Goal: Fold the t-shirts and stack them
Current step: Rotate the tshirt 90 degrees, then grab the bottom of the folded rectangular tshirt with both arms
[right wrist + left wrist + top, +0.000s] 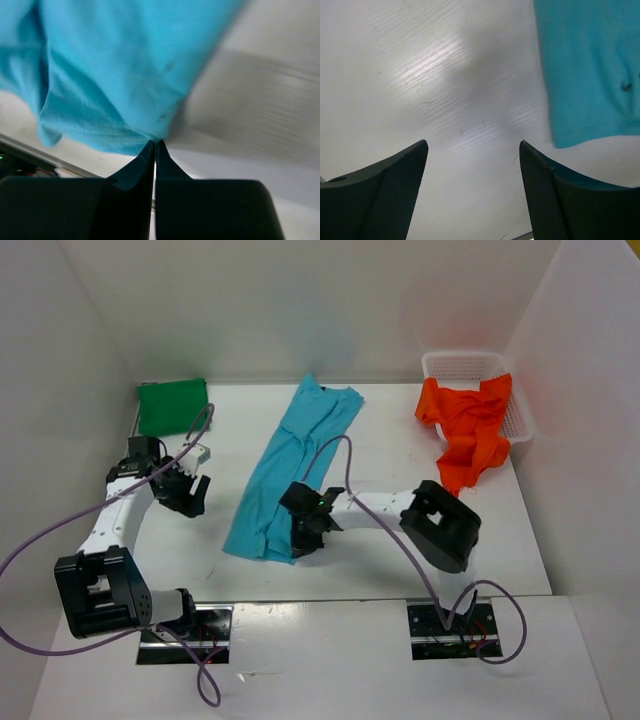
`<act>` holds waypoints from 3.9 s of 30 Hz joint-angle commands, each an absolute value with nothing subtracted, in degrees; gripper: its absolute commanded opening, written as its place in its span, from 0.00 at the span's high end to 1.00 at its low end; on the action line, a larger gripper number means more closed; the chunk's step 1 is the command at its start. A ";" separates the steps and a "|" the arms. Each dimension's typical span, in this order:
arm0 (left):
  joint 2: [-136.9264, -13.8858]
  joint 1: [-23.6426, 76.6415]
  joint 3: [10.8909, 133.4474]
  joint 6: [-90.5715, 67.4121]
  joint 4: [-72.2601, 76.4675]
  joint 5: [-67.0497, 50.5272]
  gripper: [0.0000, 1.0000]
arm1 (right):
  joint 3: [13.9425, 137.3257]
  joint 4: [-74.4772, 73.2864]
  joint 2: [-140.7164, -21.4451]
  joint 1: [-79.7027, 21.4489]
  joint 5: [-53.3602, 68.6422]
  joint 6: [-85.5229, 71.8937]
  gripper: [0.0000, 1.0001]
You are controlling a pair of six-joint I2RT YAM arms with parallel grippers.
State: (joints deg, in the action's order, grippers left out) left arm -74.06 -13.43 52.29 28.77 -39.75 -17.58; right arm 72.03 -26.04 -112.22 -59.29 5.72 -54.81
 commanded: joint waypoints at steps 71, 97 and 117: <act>-67.68 49.57 28.39 105.38 -28.65 -18.72 0.42 | 51.60 -36.83 -81.50 -55.46 8.17 -50.27 0.47; -69.79 51.15 30.59 99.24 -30.15 -21.80 0.94 | 46.22 -33.21 -89.31 -52.38 11.87 -49.13 0.56; -68.73 51.15 30.59 98.70 -28.92 -20.74 0.94 | 46.85 -33.84 -89.46 -48.87 10.02 -52.38 0.50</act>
